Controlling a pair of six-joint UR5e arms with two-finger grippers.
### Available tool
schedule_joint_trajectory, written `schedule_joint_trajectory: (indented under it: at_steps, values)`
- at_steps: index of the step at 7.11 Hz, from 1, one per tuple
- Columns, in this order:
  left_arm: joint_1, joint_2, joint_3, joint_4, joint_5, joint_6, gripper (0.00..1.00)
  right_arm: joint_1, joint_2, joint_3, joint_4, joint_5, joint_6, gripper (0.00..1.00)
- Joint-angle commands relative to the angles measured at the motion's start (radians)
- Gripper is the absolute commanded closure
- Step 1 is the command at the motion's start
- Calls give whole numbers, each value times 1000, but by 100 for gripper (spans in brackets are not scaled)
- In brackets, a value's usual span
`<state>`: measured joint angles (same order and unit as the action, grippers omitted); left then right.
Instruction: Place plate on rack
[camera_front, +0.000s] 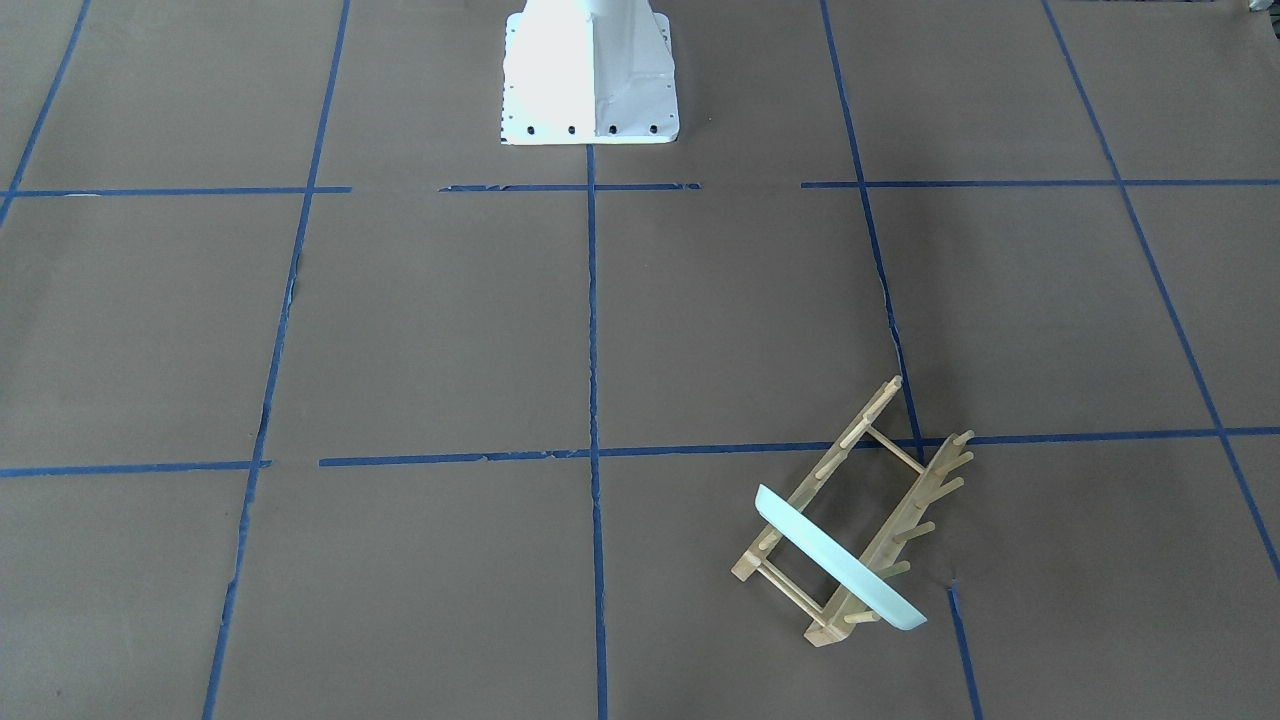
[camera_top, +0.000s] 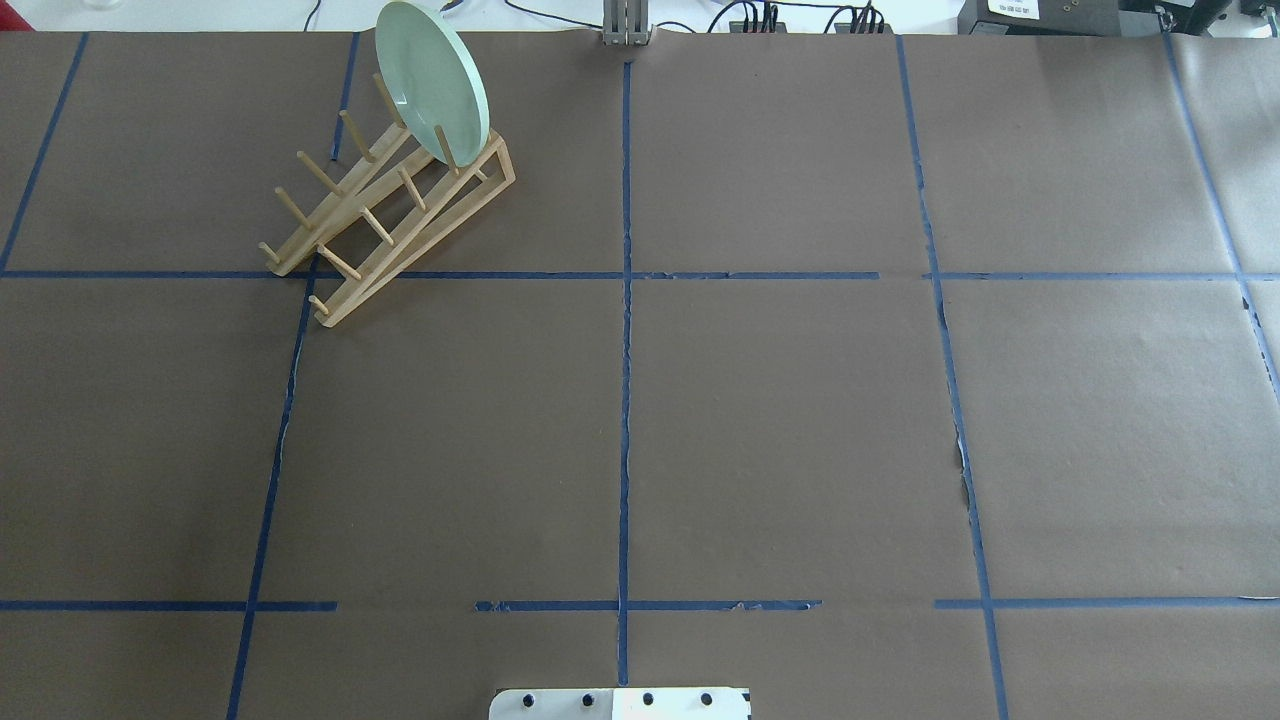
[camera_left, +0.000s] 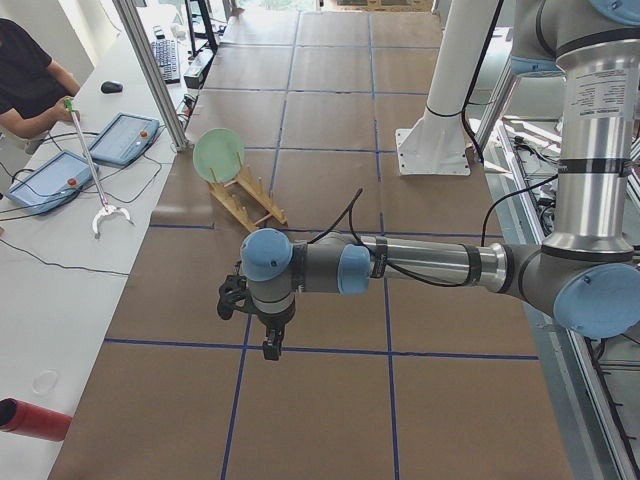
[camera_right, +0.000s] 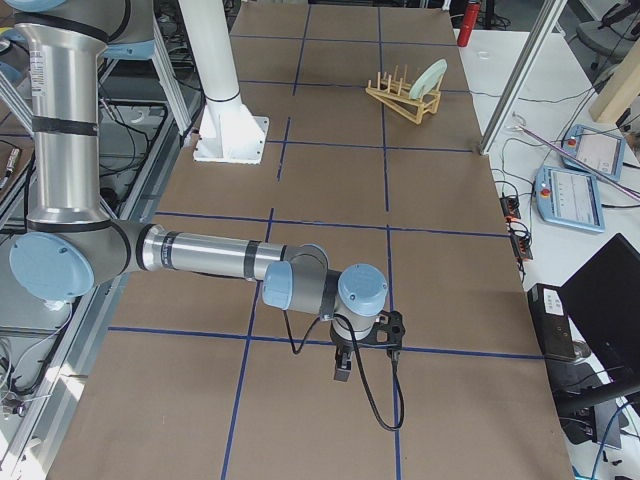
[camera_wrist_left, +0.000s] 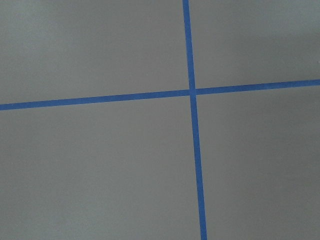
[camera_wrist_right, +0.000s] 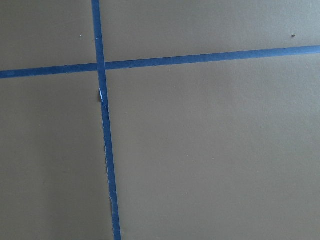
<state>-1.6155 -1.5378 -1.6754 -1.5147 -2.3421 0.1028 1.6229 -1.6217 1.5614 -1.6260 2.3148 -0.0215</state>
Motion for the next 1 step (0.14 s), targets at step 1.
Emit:
schedule_joint_trajectory:
  at_steps: [1]
  values:
    - [-1, -4, 0, -1, 1, 0, 0, 0, 0, 0, 0, 0, 0, 0]
